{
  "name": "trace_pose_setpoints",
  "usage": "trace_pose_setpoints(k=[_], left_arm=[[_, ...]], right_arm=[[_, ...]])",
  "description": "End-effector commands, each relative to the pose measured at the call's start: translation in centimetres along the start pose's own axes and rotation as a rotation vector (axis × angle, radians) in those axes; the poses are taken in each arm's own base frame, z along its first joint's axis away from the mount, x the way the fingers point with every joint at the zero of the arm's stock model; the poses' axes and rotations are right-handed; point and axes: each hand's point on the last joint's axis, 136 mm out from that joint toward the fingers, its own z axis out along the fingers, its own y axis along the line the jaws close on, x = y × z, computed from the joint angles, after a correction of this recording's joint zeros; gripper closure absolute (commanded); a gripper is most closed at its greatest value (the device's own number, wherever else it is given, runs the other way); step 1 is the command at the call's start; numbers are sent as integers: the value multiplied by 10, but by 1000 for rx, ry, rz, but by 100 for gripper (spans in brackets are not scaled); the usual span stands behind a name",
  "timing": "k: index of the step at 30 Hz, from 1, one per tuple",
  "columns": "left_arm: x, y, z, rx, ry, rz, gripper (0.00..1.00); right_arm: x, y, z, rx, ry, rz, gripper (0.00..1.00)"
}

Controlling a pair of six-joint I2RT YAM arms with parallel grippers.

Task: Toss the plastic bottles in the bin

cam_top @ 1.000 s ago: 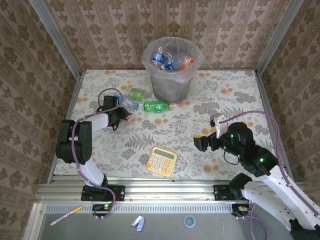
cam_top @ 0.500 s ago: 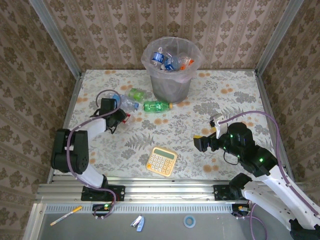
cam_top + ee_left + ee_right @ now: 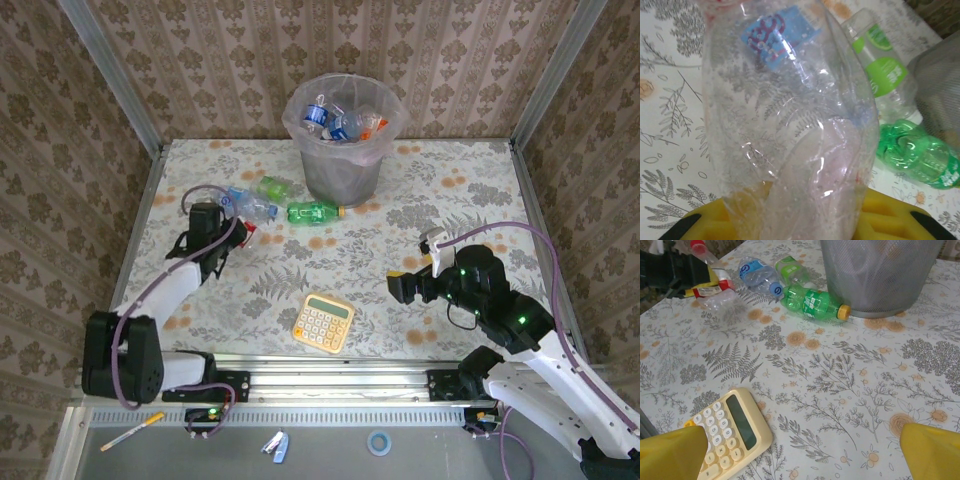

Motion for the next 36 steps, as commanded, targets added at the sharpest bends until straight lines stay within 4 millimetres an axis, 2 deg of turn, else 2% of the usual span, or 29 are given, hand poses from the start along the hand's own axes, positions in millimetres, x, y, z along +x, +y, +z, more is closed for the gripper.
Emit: trace_pose_setpoints(k=[1,14,21,36], left_arm=[[-5,-5,-16,15,-38,64,77],[-31,-34,-88,179,-234,163,78],[-48,-60,-139,341,-382,220,75],[-78,-95,-232,514,-615,314,78]], right_arm=[[-3,0,0,0,-17,25,0],[-4,1,-3,-8,-19,30,0],[-2,2,-4,-9,-14,30,0],[-1,1,-9,-6,-24,19,0]])
